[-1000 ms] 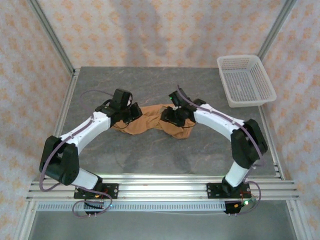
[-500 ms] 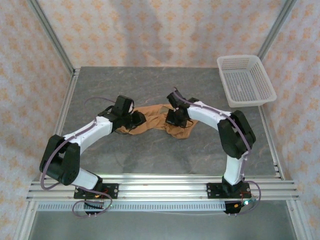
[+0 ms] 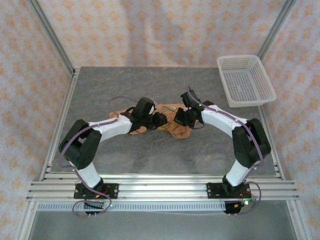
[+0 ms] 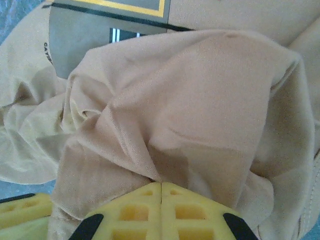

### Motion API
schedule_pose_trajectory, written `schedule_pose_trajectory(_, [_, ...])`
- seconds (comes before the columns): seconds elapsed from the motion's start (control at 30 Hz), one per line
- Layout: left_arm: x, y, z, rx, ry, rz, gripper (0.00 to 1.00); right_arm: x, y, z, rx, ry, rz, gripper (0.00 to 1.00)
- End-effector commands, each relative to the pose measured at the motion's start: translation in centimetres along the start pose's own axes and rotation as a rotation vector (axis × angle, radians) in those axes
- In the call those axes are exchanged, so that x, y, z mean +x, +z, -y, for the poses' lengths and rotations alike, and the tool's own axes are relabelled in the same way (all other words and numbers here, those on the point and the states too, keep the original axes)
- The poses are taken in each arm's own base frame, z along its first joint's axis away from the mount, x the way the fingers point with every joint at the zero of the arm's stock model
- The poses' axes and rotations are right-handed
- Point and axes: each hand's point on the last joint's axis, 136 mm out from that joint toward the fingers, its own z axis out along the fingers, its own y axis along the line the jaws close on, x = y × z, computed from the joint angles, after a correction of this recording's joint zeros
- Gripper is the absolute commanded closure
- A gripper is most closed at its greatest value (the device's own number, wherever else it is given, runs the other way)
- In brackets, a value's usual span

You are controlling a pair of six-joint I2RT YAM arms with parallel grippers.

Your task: Fold the inside-out t-shirt

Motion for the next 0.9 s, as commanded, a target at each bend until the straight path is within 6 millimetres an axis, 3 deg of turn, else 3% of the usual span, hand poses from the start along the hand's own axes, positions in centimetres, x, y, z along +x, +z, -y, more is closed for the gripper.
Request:
schedule_pose_trajectory(0.0, [-1.4,-0.2,2.5,0.077,0.013,0.037,0.72,-0.4,-0.4,-0.9,-0.046,-0.012,0.016,1.0])
schedule_pose_trajectory(0.37, [-1.5,1.1,2.1,0.103,-0.027,0.039,0.71,-0.6,-0.8,-1.5,-0.064,-0.019,0.017,1.0])
schedule_pose_trajectory(0.5, [-1.5,0.2,2.7,0.138,-0.019,0.062,0.71,-0.6,-0.6,-1.0,-0.053,-0.015,0.016,1.0])
schedule_pose_trajectory(0.67, [-1.4,-1.3,2.8,0.116,-0.001,0.073,0.61,-0.8,-0.6,-1.0,-0.053,-0.015,0.017,1.0])
schedule_pose_trajectory(0.87, [-1.2,-1.1,2.2,0.09,-0.008,0.065,0.58,-0.8,-0.8,-1.3,-0.064,-0.012,0.017,1.0])
